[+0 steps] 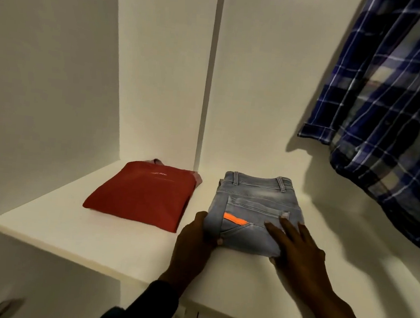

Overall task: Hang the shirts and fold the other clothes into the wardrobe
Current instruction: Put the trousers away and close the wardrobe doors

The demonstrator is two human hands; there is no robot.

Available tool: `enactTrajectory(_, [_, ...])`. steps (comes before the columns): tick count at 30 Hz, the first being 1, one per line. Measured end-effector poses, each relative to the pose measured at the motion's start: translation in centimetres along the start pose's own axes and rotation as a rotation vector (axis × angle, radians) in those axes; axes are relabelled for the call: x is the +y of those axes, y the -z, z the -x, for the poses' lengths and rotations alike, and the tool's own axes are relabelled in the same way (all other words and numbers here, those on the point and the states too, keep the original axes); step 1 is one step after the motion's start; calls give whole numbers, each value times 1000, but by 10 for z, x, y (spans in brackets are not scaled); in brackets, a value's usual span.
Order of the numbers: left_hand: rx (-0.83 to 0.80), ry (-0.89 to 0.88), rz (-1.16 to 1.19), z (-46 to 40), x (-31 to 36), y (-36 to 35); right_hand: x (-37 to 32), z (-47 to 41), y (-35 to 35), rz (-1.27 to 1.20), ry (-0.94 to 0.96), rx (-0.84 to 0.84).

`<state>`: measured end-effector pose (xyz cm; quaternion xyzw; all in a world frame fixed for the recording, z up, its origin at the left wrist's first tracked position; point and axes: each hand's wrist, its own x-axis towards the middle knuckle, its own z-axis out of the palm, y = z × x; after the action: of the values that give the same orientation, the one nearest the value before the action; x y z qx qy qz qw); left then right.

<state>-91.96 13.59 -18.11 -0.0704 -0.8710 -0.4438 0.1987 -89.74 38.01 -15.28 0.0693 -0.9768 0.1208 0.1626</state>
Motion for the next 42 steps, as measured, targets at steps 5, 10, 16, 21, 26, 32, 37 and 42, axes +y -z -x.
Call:
enactTrajectory(5, [18,56,1,-1,0,-3,1,-4,2,39,5,-74])
enactTrajectory(10, [27,-11,63,5,-2,3,-16,3,22,14,-56,-100])
enactTrajectory(16, [173,-69,-61,48,-6,41,-38,46,14,-232,202,424])
enactTrajectory(21, [209,-13,23,132,-7,89,-111,113,1,-351,220,440])
enactTrajectory(26, [230,104,38,216,-22,149,-212,177,-27,-502,272,279])
enactTrajectory(32, [482,181,65,292,-33,262,-338,226,-36,-641,455,64])
enactTrajectory(37, [838,219,39,366,-21,361,-444,262,-15,-720,699,76])
enactTrajectory(42, [1441,127,-284,432,-11,465,-534,281,14,-658,974,119])
